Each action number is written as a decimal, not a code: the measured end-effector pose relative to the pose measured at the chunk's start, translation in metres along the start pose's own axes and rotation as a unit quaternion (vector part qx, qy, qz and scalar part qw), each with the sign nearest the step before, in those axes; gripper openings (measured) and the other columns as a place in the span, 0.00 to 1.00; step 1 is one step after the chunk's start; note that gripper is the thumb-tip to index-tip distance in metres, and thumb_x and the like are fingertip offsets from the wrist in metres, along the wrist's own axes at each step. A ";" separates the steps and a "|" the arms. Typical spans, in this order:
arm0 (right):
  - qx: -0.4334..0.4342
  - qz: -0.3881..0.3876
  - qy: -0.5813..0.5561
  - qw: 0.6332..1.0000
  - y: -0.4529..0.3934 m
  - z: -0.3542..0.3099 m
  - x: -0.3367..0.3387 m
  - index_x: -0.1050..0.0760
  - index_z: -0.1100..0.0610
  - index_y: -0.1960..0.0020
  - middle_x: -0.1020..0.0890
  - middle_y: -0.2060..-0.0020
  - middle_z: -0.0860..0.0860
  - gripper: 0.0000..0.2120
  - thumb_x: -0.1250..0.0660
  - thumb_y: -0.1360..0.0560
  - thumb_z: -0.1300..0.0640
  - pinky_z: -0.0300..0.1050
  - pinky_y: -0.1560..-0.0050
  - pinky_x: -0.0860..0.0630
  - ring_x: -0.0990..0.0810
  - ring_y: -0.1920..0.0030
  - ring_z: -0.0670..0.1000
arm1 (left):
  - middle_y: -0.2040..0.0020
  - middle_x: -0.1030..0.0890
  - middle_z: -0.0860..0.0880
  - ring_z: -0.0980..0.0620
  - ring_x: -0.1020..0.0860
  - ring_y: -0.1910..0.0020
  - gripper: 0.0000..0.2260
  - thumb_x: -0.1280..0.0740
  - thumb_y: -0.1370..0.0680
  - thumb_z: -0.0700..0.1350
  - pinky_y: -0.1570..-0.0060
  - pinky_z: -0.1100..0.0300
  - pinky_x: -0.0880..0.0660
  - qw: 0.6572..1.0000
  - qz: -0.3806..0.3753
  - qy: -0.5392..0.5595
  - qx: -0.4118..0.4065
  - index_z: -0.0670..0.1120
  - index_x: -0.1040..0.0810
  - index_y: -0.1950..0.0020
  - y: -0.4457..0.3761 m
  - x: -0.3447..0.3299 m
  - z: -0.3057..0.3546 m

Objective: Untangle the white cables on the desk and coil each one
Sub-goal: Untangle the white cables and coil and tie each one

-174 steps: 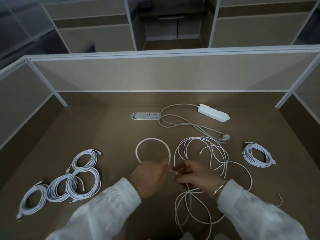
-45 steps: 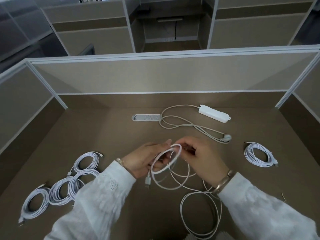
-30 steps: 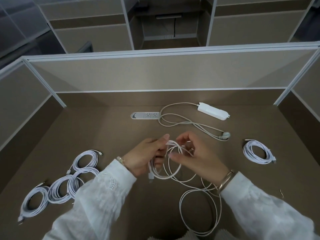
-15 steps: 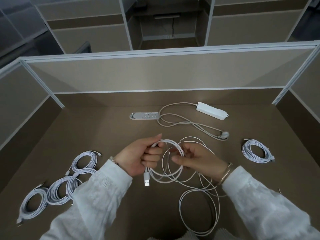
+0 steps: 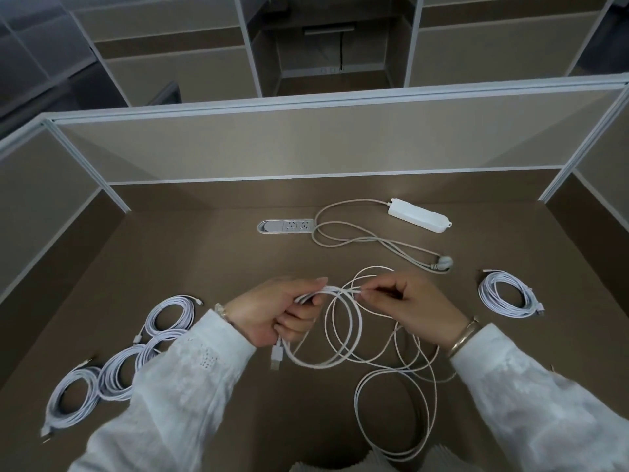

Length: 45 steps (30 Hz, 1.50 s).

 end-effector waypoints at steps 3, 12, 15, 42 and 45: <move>0.004 0.015 0.039 0.999 -0.002 -0.005 0.000 0.19 0.46 0.57 0.18 0.63 0.39 0.06 0.33 0.24 0.54 0.33 0.57 0.29 0.20 0.59 0.38 | 0.77 0.44 0.55 0.61 0.46 0.82 0.16 0.41 0.21 0.52 0.83 0.70 0.49 1.000 -0.008 0.006 0.004 0.49 0.32 0.69 -0.001 -0.004 0.000; -0.083 -0.157 -0.142 0.974 -0.003 -0.009 -0.019 0.23 0.57 0.62 0.22 0.74 0.46 0.06 0.30 0.27 0.61 0.31 0.69 0.32 0.27 0.74 0.41 | 0.76 0.46 0.55 0.60 0.47 0.82 0.16 0.42 0.21 0.51 0.83 0.69 0.47 0.997 -0.027 0.073 -0.004 0.49 0.33 0.69 -0.004 -0.012 0.002; -0.110 -0.151 -0.147 0.971 -0.003 -0.002 -0.009 0.23 0.56 0.62 0.23 0.75 0.50 0.06 0.31 0.26 0.59 0.32 0.76 0.37 0.34 0.78 0.43 | 0.75 0.44 0.54 0.59 0.44 0.81 0.14 0.40 0.22 0.51 0.77 0.65 0.35 0.998 0.024 0.038 -0.040 0.45 0.30 0.65 -0.006 -0.004 -0.004; -0.125 -0.005 -0.169 0.978 -0.005 0.016 -0.011 0.19 0.57 0.53 0.17 0.63 0.51 0.06 0.32 0.26 0.65 0.33 0.64 0.28 0.23 0.64 0.45 | 0.76 0.45 0.55 0.61 0.46 0.83 0.11 0.39 0.23 0.48 0.85 0.69 0.51 0.986 0.078 0.136 -0.054 0.46 0.28 0.64 -0.010 0.014 -0.016; -0.070 -0.004 -0.097 0.993 -0.008 0.013 -0.009 0.17 0.55 0.56 0.15 0.60 0.51 0.05 0.30 0.27 0.63 0.38 0.52 0.24 0.19 0.59 0.45 | 0.76 0.45 0.55 0.61 0.46 0.83 0.10 0.39 0.24 0.49 0.85 0.68 0.52 0.991 0.075 0.103 -0.032 0.47 0.30 0.64 -0.010 0.014 -0.017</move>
Point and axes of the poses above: each hand's wrist, its own y-axis away from the middle knuckle, its own x-axis out of the back of the hand, z = x × y, the point moved 2 cm from there along -y, towards the middle knuckle
